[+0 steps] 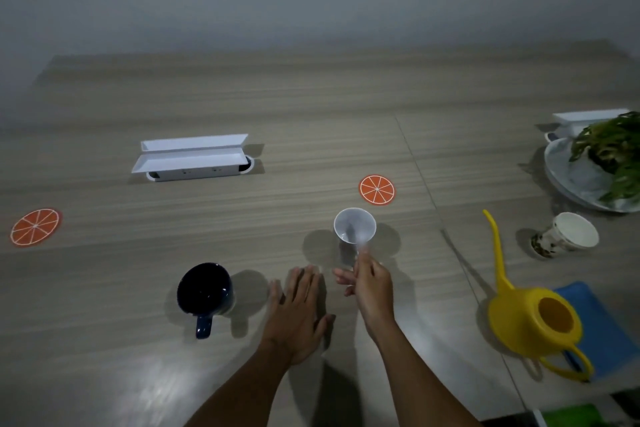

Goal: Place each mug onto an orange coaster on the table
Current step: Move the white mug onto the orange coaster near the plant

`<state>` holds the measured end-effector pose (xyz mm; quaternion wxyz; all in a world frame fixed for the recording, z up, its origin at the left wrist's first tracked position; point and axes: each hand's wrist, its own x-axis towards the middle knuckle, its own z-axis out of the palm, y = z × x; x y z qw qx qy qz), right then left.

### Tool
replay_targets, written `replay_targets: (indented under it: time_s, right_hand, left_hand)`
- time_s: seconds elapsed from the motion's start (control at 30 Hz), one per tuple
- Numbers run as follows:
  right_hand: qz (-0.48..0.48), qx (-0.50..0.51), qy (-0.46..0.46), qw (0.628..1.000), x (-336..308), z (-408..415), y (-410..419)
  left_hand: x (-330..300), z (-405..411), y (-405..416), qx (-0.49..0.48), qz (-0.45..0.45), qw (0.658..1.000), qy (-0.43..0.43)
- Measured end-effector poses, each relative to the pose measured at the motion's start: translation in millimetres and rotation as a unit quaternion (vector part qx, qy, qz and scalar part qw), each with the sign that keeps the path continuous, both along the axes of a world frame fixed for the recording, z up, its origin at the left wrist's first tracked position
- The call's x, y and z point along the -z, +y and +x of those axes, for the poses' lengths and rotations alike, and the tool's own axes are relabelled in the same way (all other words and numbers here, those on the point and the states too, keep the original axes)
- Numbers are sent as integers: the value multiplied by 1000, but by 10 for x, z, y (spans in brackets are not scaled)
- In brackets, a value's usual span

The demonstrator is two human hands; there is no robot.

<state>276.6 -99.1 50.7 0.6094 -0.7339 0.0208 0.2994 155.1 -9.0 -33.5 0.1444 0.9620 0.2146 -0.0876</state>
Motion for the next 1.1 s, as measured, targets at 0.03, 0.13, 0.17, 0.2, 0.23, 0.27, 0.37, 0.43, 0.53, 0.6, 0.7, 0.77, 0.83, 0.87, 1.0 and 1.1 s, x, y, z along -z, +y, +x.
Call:
replay_targets:
  time_s: [0.03, 0.13, 0.17, 0.2, 0.23, 0.27, 0.37, 0.43, 0.53, 0.6, 0.7, 0.77, 0.83, 0.87, 1.0, 1.1]
  right_hand:
    - [-2, 4, -3, 1000, 1, 74, 11]
    - [-10, 6, -15, 1000, 20, 302, 65]
    - [-14, 8, -18, 1000, 37, 375, 86]
    - [-18, 10, -20, 1000, 54, 442, 108]
    - [-21, 13, -21, 999, 70, 512, 132]
    - [-22, 17, -22, 999, 89, 586, 160]
    - [-18, 37, -17, 999, 142, 813, 259]
    - [-11, 52, -8, 999, 154, 964, 342]
    - [9, 73, -11, 997, 156, 1165, 456]
    - [17, 81, -13, 996, 165, 1296, 533]
    - [21, 89, -15, 996, 220, 1480, 613]
    - [26, 99, -18, 995, 266, 1588, 668]
    - [31, 108, -22, 993, 295, 1669, 730]
    - [34, 112, -22, 993, 309, 1694, 753]
    - [40, 117, -20, 992, 365, 1779, 824]
    - [44, 124, -24, 991, 405, 1823, 853]
  left_hand:
    - [3, 98, 17, 1, -2, 1000, -1]
    - [19, 379, 107, 2, -2, 1000, -12]
    - [28, 474, 145, 6, -4, 1000, -9]
    - [42, 567, 180, 10, -2, 1000, -7]
    - [43, 666, 218, 12, 1, 1000, -10]
    - [41, 766, 263, 10, 5, 1000, -17]
    - [54, 1075, 441, -5, 13, 1000, -27]
    - [76, 1276, 529, -16, 9, 1000, -20]
    - [145, 1486, 581, -39, -7, 999, -17]
    - [164, 1545, 573, -56, 1, 998, -20]
    - [177, 1540, 549, -70, -1, 996, -49]
    - [176, 1560, 566, -79, -8, 995, -63]
    - [162, 1572, 575, -83, -14, 994, -66]
    - [165, 1573, 576, -83, -18, 994, -63]
    - [172, 1588, 595, -88, -28, 994, -58]
    - [168, 1593, 595, -90, -34, 994, -49]
